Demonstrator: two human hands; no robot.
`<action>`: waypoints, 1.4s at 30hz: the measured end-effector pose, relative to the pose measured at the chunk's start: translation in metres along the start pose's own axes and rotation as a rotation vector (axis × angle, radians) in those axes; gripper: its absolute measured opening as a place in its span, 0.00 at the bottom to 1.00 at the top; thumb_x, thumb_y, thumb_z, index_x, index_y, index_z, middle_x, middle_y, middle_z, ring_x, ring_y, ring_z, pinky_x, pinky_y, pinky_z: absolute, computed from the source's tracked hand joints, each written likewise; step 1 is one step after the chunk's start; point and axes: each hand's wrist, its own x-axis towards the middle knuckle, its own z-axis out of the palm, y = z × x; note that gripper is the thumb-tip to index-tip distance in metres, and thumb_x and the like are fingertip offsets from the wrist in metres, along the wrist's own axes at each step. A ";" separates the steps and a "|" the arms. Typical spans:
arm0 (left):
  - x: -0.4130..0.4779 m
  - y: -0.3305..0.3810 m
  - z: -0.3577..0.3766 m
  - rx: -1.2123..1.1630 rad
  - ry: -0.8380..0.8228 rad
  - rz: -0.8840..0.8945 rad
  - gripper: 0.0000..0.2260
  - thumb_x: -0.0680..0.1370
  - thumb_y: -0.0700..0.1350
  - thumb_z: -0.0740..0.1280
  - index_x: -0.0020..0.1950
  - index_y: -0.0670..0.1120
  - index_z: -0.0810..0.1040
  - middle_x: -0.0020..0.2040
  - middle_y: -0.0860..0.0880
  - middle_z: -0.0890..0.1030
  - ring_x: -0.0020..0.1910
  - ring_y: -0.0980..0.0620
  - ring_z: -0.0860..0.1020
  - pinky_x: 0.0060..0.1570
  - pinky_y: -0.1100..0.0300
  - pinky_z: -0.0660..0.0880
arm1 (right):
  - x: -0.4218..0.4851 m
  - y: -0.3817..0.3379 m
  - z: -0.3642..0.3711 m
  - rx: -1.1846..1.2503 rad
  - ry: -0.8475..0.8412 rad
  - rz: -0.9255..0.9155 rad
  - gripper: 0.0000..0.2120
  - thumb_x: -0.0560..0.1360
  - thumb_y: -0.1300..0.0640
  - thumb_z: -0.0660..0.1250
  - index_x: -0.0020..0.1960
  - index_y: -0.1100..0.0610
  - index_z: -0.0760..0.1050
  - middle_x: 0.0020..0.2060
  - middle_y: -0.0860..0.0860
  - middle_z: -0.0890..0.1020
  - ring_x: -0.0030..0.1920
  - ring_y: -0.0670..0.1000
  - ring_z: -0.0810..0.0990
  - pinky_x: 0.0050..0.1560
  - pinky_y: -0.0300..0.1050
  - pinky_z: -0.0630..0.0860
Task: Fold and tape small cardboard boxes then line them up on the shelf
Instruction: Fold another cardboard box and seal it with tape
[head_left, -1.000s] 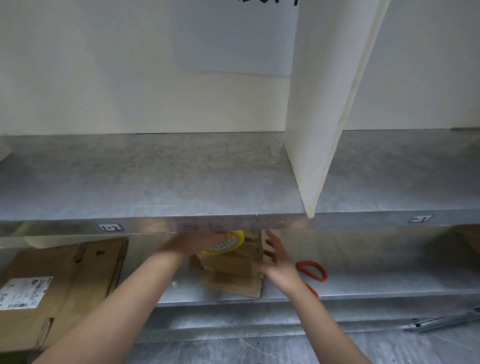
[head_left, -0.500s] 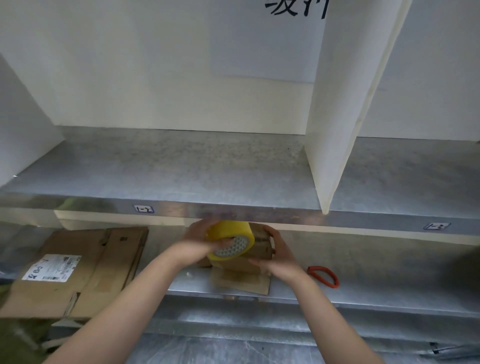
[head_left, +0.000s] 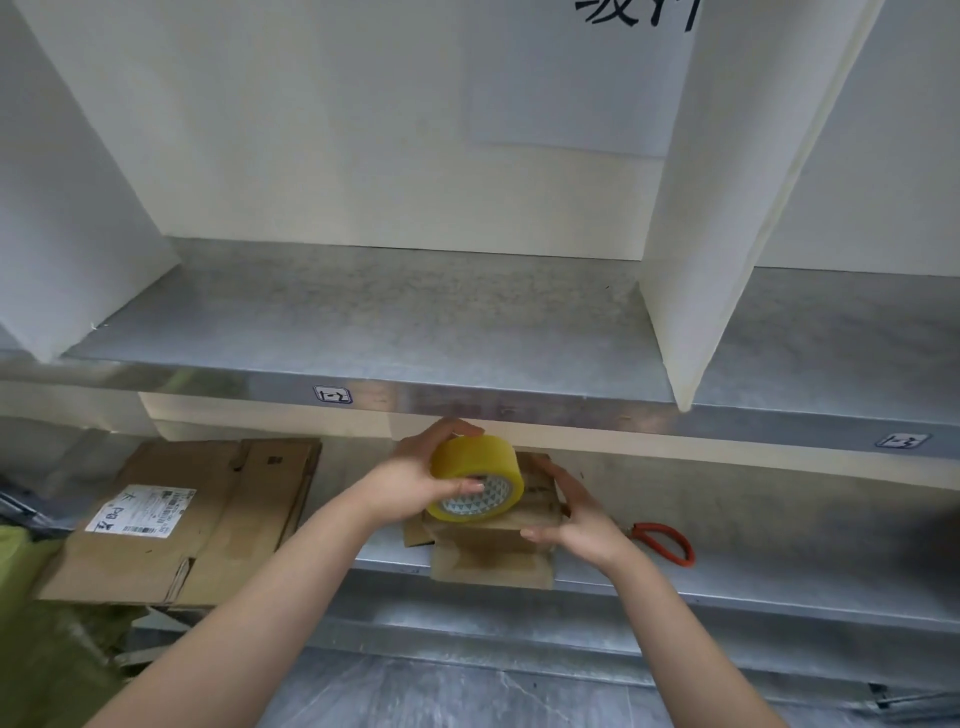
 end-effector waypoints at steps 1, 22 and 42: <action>0.001 -0.001 0.002 -0.006 0.006 0.005 0.23 0.69 0.57 0.77 0.58 0.70 0.69 0.56 0.66 0.74 0.52 0.64 0.76 0.44 0.72 0.75 | 0.001 0.001 0.001 0.011 0.003 0.006 0.43 0.67 0.53 0.79 0.74 0.40 0.60 0.69 0.42 0.68 0.66 0.44 0.67 0.63 0.38 0.67; 0.013 -0.029 -0.019 0.318 0.069 -0.046 0.25 0.66 0.61 0.77 0.58 0.70 0.69 0.59 0.58 0.75 0.58 0.55 0.72 0.54 0.61 0.67 | 0.025 0.007 -0.001 0.079 -0.029 0.127 0.41 0.68 0.53 0.78 0.74 0.38 0.60 0.72 0.44 0.65 0.70 0.52 0.66 0.67 0.57 0.73; 0.002 -0.061 -0.084 0.637 0.075 -0.274 0.18 0.73 0.56 0.72 0.60 0.56 0.73 0.58 0.53 0.78 0.53 0.54 0.76 0.49 0.66 0.70 | 0.023 0.026 -0.024 0.395 -0.046 0.257 0.37 0.70 0.59 0.77 0.69 0.32 0.64 0.67 0.45 0.70 0.61 0.52 0.76 0.48 0.54 0.83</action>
